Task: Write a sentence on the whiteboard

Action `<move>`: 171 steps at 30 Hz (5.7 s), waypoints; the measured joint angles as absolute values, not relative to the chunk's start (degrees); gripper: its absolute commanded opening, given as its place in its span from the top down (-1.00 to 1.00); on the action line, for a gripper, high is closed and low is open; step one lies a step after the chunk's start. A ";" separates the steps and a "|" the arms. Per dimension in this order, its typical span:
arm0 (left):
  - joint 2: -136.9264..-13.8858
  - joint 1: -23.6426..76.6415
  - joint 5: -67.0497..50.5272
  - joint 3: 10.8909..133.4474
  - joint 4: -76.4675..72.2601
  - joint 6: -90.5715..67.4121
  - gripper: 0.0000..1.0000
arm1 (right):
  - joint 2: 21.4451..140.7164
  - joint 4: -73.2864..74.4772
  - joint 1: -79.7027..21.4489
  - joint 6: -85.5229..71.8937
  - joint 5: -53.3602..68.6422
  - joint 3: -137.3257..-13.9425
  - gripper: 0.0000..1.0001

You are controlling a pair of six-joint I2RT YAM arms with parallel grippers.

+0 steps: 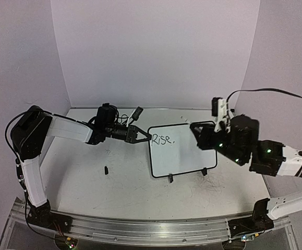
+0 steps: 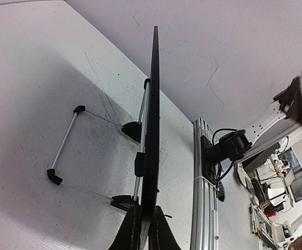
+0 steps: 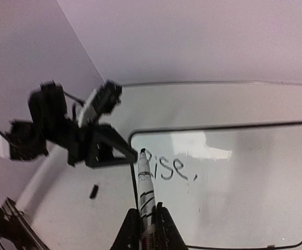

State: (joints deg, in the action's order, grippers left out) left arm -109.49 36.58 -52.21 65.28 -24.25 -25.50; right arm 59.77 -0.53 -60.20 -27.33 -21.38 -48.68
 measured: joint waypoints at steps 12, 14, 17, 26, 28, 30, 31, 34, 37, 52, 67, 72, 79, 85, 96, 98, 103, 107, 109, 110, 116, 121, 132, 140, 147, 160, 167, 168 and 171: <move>-107.15 36.82 -48.45 62.53 -23.25 -28.00 -0.17 | 62.30 1.13 -54.94 -23.80 -23.15 -50.58 1.00; -106.03 36.76 -47.49 62.56 -22.35 -28.32 -0.34 | 62.84 1.48 -54.94 -22.81 -23.06 -50.57 1.00; -104.86 36.71 -46.11 64.17 -18.62 -28.00 -0.42 | 63.74 1.51 -54.94 -20.83 -22.57 -50.57 1.00; -109.42 36.69 -45.43 81.24 -6.38 -22.18 -0.35 | 66.43 2.12 -54.94 -16.03 -19.70 -48.84 1.00; -109.87 36.67 -46.78 81.68 -5.41 -21.27 -0.32 | 66.43 2.37 -54.94 -15.56 -19.15 -48.73 1.00; -110.90 36.74 -48.62 82.16 -4.67 -20.68 -0.29 | 66.43 2.35 -54.94 -15.25 -18.56 -48.73 1.00; -111.66 36.81 -49.51 82.47 -4.38 -20.47 -0.24 | 66.41 2.35 -54.94 -15.17 -18.31 -48.73 1.00; -113.93 37.14 -51.07 83.00 -3.54 -19.79 0.10 | 66.28 2.37 -54.94 -15.09 -17.53 -48.73 1.00; -115.30 37.52 -51.53 83.02 -2.31 -19.52 0.30 | 65.67 2.44 -54.94 -15.11 -16.82 -48.73 1.00; -113.74 38.41 -50.97 81.64 -2.13 -17.84 0.86 | 67.99 3.71 -54.94 -15.07 -14.75 -49.05 1.00; -113.51 39.51 -50.13 80.95 -3.46 -14.49 1.00 | 68.99 7.01 -54.94 -14.63 -14.00 -49.08 1.00; -113.51 39.51 -50.10 80.93 -3.44 -14.28 1.00 | 68.16 7.74 -54.94 -14.67 -14.26 -49.08 1.00; -113.40 39.68 -49.82 80.93 -3.24 -13.89 1.00 | 67.37 7.83 -54.94 -14.88 -15.09 -49.08 1.00; -113.32 39.77 -49.67 80.93 -3.03 -13.82 1.00 | 67.40 7.80 -54.94 -15.09 -15.56 -49.08 1.00; -113.32 39.81 -49.34 80.93 -3.02 -13.82 1.00 | 68.00 7.67 -54.94 -15.46 -18.72 -48.44 1.00; -113.32 39.81 -49.34 80.93 -3.01 -13.82 1.00 | 68.41 7.37 -54.94 -15.34 -18.97 -48.07 1.00; -113.32 39.81 -49.34 80.93 -3.01 -13.82 1.00 | 68.52 6.42 -54.94 -13.80 -18.14 -46.68 1.00; -113.32 39.81 -49.33 80.93 -3.01 -13.82 1.00 | 69.35 4.76 -54.92 -12.63 -17.72 -46.68 1.00; -113.32 39.81 -49.34 80.93 -3.01 -13.82 1.00 | 70.38 3.94 -54.80 -12.36 -17.78 -46.71 1.00; -113.32 39.81 -49.34 80.93 -2.99 -13.82 1.00 | 71.23 3.68 -54.68 -12.29 -17.90 -46.85 1.00; -113.32 39.81 -49.34 80.93 -3.00 -13.80 1.00 | 75.16 2.91 -54.22 -12.17 -18.21 -47.29 1.00; -113.32 39.81 -49.34 80.93 -2.98 -13.80 1.00 | 75.52 1.57 -54.07 -11.93 -18.63 -47.70 1.00; -113.32 39.81 -49.34 80.93 -2.98 -13.72 1.00 | 78.06 -0.41 -54.02 -11.75 -19.78 -49.91 1.00; -113.32 39.81 -49.34 80.93 -2.98 -13.72 1.00 | 78.06 -0.40 -54.02 -11.86 -20.12 -49.91 1.00; -113.32 39.81 -49.34 80.93 -2.98 -13.72 1.00 | 78.06 -0.25 -54.02 -12.05 -20.13 -49.91 1.00; -113.32 39.81 -49.26 80.93 -2.98 -13.74 1.00 | 79.18 0.04 -54.04 -12.48 -21.52 -49.91 1.00; -113.32 39.81 -49.16 80.93 -2.96 -13.76 1.00 | 79.33 0.81 -54.04 -13.63 -21.70 -49.91 1.00; -113.32 39.81 -49.15 80.93 -2.95 -13.76 1.00 | 79.32 0.97 -54.04 -13.78 -21.68 -49.90 1.00; -113.32 39.81 -49.13 80.93 -2.96 -13.76 1.00 | 79.19 1.34 -54.04 -14.35 -21.54 -49.77 1.00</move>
